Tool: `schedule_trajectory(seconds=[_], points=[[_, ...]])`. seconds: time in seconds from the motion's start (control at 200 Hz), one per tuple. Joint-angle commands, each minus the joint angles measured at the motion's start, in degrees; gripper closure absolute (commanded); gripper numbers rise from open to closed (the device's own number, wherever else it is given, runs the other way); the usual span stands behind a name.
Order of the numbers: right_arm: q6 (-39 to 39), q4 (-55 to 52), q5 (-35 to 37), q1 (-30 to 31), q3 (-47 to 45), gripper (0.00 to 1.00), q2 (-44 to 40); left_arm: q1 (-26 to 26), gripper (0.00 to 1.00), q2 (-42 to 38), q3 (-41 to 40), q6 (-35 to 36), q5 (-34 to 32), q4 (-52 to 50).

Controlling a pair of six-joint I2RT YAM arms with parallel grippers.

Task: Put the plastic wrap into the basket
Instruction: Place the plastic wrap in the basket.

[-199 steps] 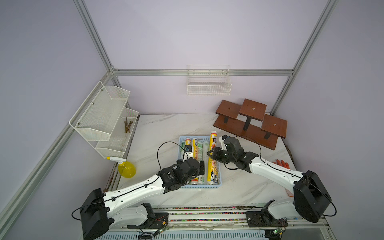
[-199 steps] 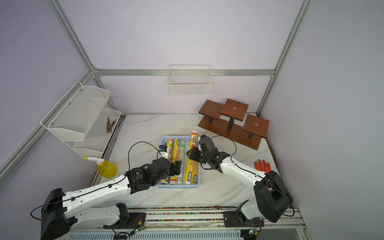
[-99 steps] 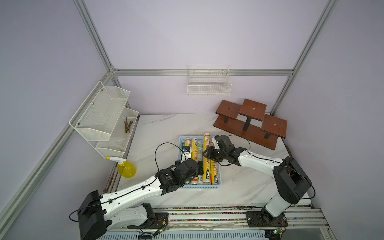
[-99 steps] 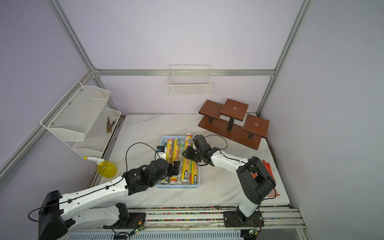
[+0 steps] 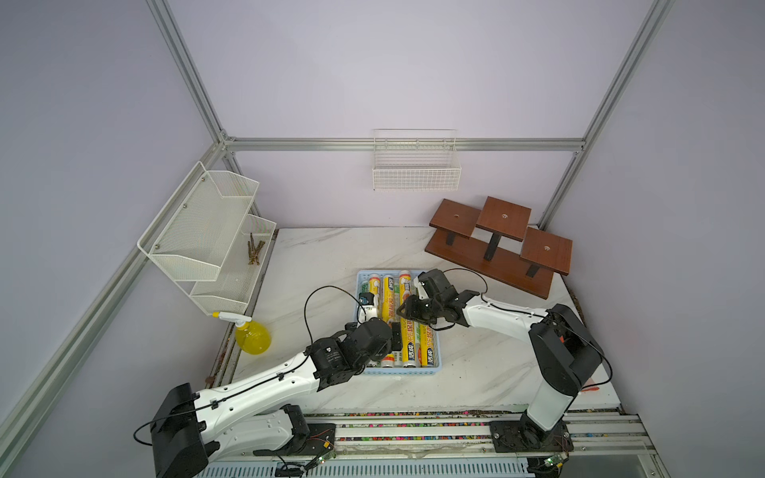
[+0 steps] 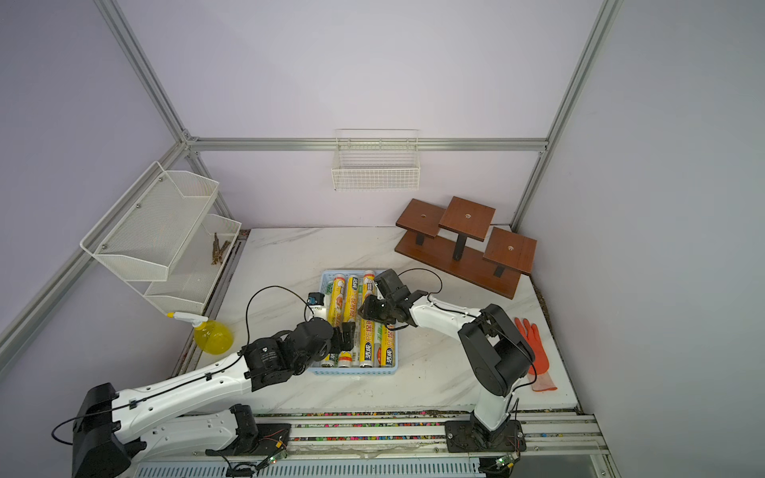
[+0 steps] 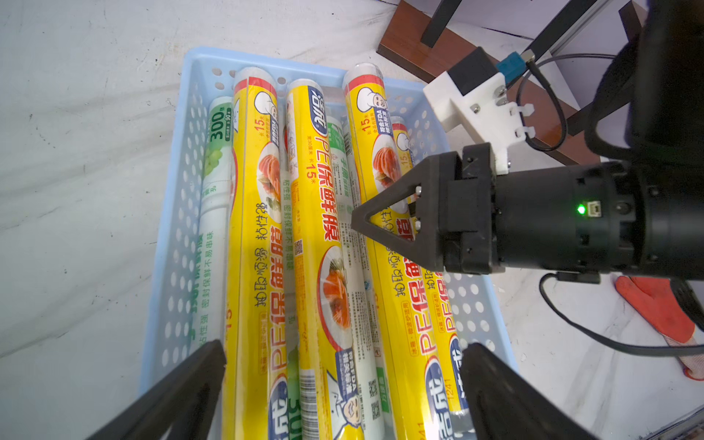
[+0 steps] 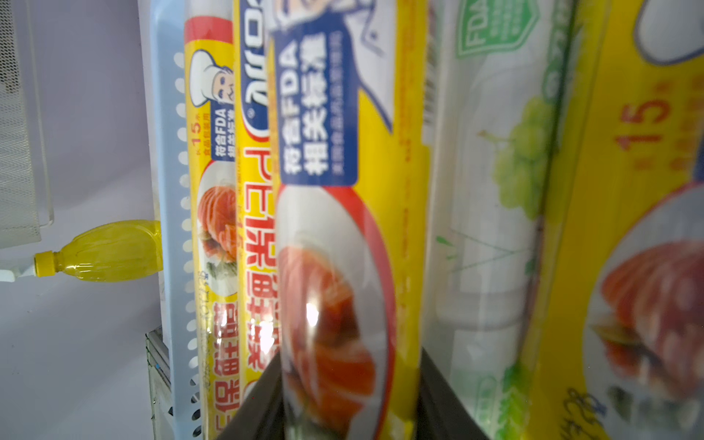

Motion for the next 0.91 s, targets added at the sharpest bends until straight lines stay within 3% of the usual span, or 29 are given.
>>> schedule_trajectory(seconds=[0.0, 0.9], points=[[-0.65, -2.21, 2.63, 0.45, 1.24, 0.58, 1.07, 0.28, 0.00, -1.51, -1.11, -0.94, -0.89, 0.47], [-1.38, -3.23, 3.57, 1.29, 0.65, 0.47, -2.94, 0.25, 0.00, -0.36, -0.52, -0.86, 0.76, 0.74]])
